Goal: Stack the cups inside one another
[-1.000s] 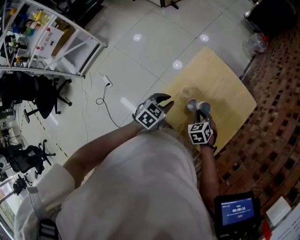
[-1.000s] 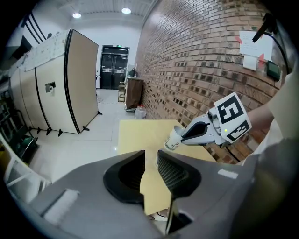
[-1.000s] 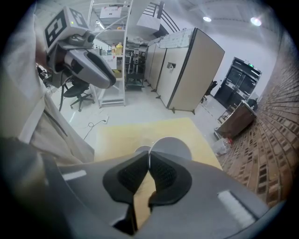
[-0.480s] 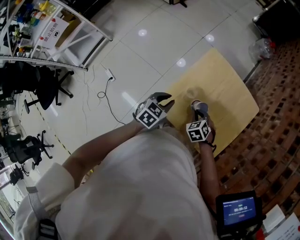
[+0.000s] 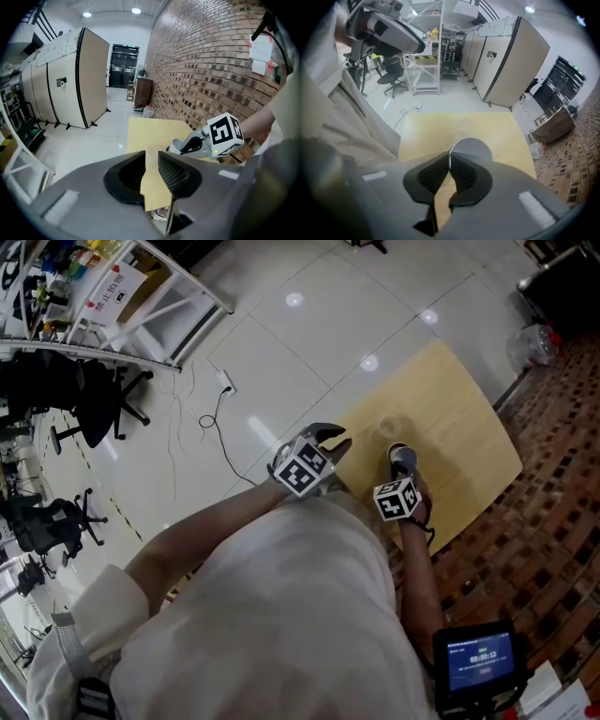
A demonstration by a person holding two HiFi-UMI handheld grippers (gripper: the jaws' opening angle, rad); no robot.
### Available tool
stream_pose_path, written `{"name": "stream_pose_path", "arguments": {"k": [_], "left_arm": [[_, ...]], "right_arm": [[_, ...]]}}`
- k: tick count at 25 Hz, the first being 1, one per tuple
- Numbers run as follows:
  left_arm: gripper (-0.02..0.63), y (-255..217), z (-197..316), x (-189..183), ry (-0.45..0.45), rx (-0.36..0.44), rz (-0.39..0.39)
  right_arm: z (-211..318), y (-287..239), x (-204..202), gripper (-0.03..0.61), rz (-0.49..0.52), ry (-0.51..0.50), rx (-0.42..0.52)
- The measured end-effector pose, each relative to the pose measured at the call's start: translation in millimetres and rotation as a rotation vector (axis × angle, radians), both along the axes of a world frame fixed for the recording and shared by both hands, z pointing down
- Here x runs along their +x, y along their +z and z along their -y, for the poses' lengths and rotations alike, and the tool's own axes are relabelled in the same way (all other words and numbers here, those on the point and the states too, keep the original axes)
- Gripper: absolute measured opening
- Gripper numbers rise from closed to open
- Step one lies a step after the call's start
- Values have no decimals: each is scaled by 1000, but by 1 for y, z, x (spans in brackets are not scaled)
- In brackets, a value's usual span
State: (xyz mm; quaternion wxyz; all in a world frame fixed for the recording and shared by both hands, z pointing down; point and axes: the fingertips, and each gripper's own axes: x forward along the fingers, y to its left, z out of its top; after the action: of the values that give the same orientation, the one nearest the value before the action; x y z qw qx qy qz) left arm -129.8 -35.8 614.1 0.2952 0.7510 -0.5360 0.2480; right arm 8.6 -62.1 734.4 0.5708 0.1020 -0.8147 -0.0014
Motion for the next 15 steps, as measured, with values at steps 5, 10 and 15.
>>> {"name": "stream_pose_path", "arguments": {"k": [5, 10, 15], "left_arm": [[101, 2, -5, -5, -14, -9, -5], [101, 5, -7, -12, -32, -14, 8], [100, 3, -11, -14, -43, -16, 6]], "right_arm": [[-2, 10, -3, 17, -25, -21, -14], [-5, 24, -5, 17, -51, -49, -30], [-7, 34, -6, 17, -72, -66, -37]]}}
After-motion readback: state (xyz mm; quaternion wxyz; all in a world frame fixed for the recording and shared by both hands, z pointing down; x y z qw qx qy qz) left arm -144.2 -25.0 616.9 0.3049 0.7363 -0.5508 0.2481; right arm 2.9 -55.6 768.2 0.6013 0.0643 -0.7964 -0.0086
